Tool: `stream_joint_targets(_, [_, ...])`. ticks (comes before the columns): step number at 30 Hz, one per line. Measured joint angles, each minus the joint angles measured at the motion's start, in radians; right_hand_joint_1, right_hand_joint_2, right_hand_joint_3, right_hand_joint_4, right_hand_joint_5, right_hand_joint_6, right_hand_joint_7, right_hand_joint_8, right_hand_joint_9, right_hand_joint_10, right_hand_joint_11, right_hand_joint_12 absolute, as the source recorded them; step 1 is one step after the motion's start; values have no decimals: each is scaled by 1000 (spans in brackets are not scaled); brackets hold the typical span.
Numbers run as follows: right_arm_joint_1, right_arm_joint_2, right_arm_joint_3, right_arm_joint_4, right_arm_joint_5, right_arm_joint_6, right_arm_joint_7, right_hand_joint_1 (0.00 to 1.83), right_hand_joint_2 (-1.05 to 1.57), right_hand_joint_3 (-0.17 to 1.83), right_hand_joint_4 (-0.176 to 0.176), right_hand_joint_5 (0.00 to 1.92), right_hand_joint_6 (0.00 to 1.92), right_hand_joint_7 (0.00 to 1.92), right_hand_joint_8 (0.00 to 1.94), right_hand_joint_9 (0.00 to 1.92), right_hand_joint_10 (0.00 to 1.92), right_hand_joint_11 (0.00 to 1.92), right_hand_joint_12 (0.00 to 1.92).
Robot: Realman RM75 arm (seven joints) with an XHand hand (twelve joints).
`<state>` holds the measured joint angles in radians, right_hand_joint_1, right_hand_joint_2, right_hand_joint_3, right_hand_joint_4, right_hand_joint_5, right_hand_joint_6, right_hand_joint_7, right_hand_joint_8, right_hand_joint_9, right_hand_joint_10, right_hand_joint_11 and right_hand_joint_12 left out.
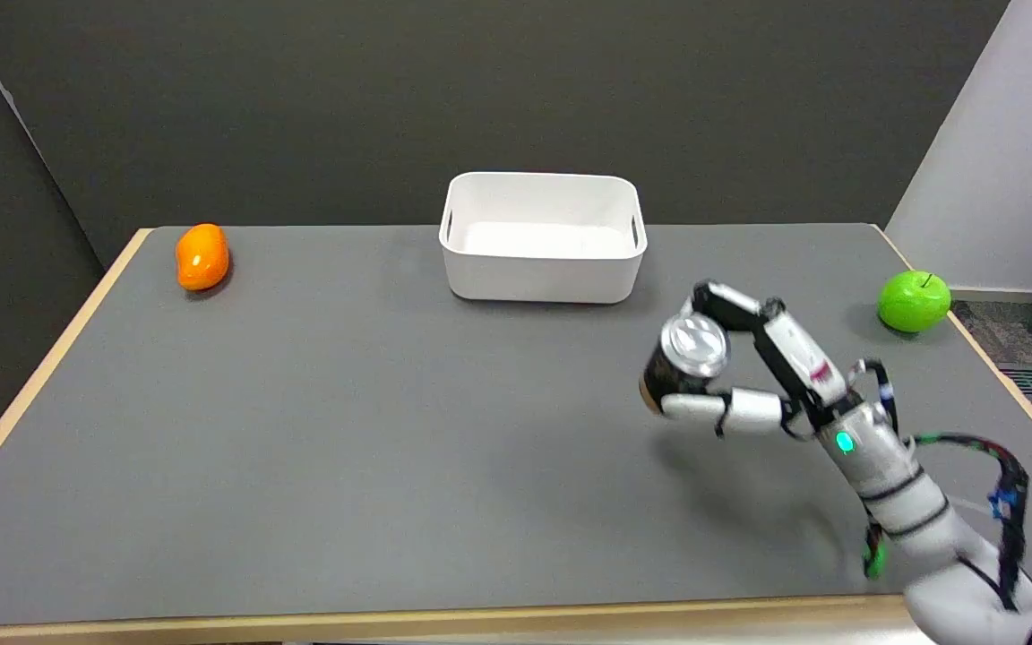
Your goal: Place the black can into the white box.
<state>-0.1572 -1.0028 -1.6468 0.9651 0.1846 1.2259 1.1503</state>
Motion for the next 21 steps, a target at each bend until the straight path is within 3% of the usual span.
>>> stream_joint_targets(11, [253,-3,-28,109,29,-285,-166,1203,1085,315,-145,614,1469,910,1311,829,1329,658,1921])
stream_joint_targets(21, [569,-50,-144,-13,40,-484,-290,1198,1091,306,-134,615,1471,901,1320,826,1331,625,1921])
